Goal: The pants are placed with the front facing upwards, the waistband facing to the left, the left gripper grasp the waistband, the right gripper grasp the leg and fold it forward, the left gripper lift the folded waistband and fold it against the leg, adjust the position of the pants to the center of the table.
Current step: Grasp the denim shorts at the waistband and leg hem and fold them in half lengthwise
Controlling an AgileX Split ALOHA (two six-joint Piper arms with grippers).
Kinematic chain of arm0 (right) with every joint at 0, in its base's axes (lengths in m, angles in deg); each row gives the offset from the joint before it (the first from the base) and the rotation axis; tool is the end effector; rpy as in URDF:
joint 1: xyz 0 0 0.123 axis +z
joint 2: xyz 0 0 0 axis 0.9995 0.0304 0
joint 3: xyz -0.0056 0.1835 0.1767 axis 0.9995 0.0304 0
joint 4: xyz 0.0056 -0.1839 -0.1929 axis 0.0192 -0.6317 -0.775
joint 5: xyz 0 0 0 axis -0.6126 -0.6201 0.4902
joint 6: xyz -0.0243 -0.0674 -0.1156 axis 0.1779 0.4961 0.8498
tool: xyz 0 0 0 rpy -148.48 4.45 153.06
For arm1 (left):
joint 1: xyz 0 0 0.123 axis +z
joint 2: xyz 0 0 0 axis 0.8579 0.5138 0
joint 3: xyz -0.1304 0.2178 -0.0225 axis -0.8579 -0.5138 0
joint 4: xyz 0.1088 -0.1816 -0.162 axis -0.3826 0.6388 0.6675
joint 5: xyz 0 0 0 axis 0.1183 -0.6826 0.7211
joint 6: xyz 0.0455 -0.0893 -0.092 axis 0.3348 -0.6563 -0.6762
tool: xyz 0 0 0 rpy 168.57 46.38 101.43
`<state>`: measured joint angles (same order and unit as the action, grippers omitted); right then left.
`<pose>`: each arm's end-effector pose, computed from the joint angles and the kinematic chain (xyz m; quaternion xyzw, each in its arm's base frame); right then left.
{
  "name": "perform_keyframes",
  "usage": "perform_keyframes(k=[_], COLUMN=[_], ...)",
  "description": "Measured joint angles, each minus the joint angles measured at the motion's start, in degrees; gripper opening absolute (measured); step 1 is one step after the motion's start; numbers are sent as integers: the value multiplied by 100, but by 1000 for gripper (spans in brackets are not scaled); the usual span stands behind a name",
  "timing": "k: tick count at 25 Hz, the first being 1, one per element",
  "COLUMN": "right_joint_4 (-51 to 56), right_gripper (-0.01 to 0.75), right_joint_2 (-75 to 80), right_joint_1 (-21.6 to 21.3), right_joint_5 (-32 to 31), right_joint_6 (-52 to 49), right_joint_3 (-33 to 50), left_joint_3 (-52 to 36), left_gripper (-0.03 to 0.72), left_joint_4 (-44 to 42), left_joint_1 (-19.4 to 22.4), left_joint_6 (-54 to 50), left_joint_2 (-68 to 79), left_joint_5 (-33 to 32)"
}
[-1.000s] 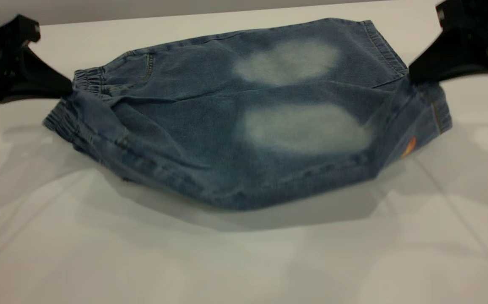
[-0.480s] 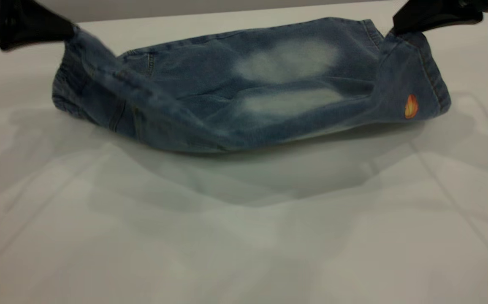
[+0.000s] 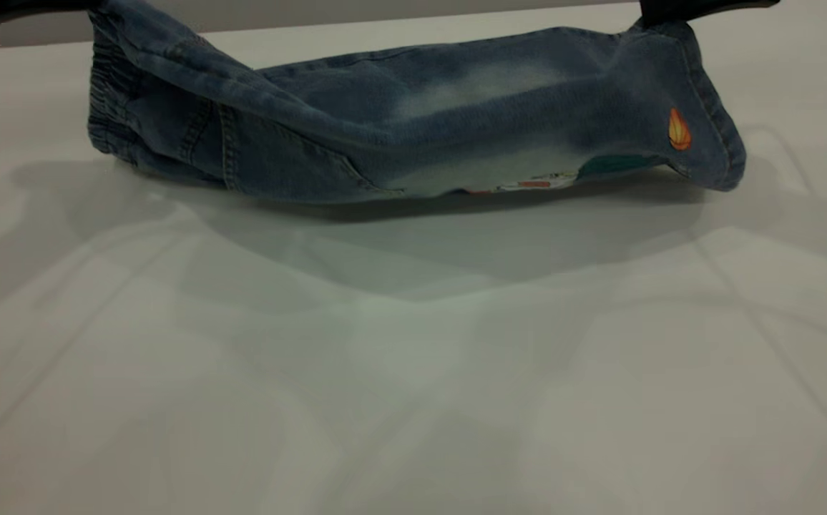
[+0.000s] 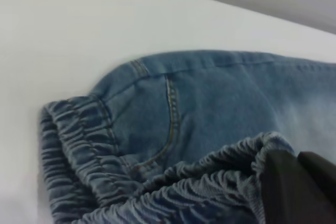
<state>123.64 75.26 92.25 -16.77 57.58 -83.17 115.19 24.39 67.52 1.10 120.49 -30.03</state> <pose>0.3983 0.0953 0.0853 -0.1176 0.9130 0.2516 0.2990 0.3987 -0.0146 0.0973 -0.0393 0.8798 -0.2656 0.3922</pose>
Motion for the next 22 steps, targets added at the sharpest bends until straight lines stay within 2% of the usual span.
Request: perform_keyframes(k=[11, 22], right_joint_4=[0, -19], right_gripper=[14, 14], right_joint_2=[539, 1221], right_joint_1=[0, 0], right_joint_5=[-79, -62], right_joint_6=[-16, -16], right_joint_3=[-991, -1681], left_joint_3=[344, 1193], left_gripper=[39, 40], left_joint_4=[3, 3], left_joint_1=[0, 0], left_joint_6=[0, -5], left_joint_2=[71, 1021], left_joint_5=[516, 461])
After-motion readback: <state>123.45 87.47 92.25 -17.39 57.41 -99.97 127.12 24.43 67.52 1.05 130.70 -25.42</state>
